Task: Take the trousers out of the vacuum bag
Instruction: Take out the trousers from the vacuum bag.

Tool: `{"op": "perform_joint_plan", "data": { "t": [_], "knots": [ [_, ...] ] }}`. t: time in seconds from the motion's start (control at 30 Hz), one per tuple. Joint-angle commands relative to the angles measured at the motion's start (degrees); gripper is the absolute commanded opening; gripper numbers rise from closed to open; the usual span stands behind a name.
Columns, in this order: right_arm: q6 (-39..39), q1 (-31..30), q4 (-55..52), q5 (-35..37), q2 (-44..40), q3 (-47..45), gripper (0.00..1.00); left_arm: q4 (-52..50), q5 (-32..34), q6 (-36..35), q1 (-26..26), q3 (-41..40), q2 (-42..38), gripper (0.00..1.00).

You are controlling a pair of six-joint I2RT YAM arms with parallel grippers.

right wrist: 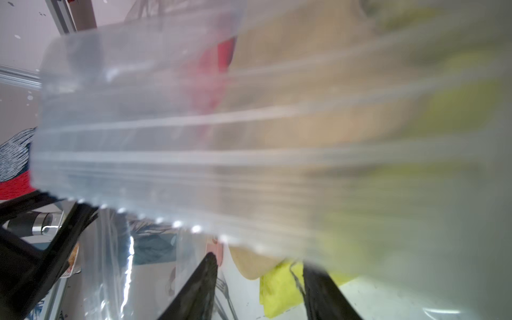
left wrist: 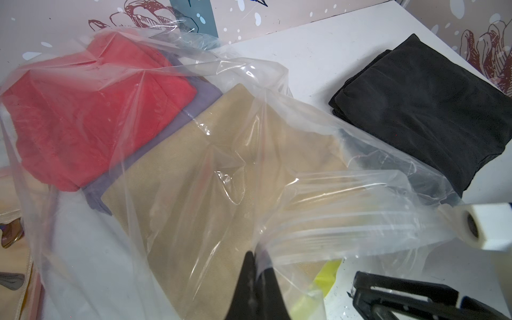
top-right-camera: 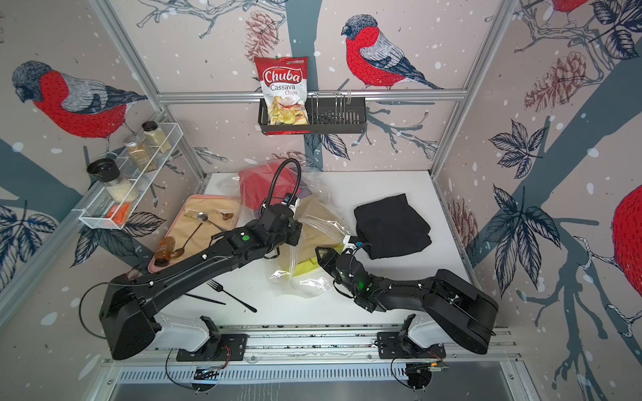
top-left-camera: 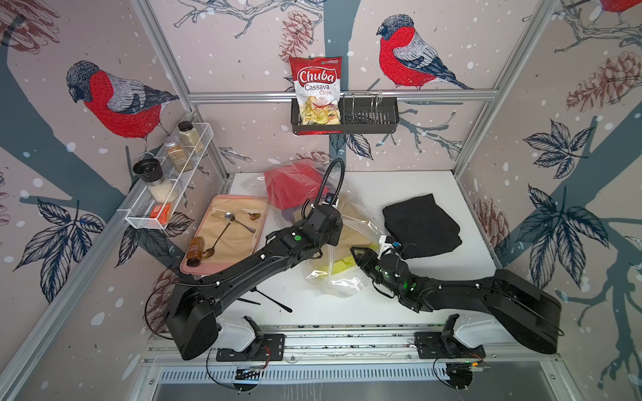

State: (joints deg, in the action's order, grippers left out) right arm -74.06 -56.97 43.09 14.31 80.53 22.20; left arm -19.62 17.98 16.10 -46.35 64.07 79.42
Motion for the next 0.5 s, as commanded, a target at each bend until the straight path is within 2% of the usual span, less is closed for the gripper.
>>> {"op": "perform_joint_plan", "data": {
  "t": [0.0,0.47],
  "knots": [
    [-2.91,-0.18,3.13,1.78,2.18,0.74,0.51,1.74,0.12,-0.43,0.09,-0.07,0.04,0.00],
    [-5.36,1.63,9.18,-2.03,12.34,2.59,0.52,1.61,0.24,-0.27,0.13,-0.36,-0.08,0.00]
  ]
}}
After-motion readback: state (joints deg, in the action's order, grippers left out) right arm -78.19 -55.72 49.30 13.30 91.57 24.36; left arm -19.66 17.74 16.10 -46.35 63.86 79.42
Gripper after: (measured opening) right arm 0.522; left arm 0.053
